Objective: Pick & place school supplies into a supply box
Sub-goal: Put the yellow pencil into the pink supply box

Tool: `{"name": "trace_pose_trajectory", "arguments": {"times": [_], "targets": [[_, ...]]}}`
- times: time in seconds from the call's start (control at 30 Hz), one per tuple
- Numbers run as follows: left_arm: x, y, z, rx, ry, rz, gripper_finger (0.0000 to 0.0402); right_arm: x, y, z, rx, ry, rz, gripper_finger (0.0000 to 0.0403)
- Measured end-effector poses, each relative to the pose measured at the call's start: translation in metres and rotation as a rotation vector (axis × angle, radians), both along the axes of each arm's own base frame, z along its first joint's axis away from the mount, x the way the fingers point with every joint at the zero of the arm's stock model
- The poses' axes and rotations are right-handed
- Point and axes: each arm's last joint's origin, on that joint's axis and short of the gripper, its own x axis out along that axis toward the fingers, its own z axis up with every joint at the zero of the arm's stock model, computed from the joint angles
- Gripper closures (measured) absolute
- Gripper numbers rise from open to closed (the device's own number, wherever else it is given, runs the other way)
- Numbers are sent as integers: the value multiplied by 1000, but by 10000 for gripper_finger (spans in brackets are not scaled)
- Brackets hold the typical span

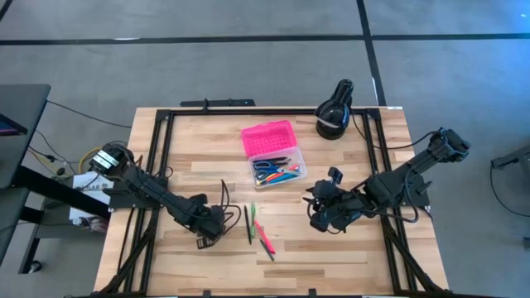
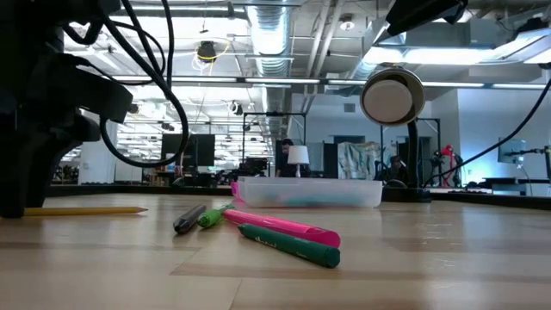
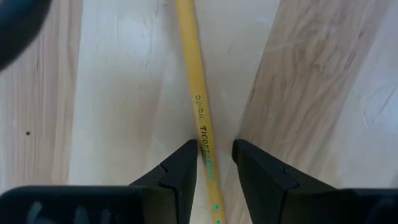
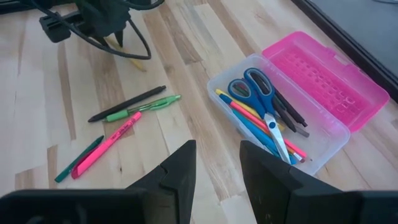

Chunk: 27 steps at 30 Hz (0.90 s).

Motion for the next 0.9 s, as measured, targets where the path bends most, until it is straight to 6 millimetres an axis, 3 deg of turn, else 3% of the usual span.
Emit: {"name": "trace_pose_trajectory", "arguments": {"times": [0.43,0.9], "targets": [[1,0,0,-11,-4,-69,311,0,1,0,4,-2,-1,286],[1,1,0,23,-22,-34,324,0,1,0,3,-2,-1,286]]}}
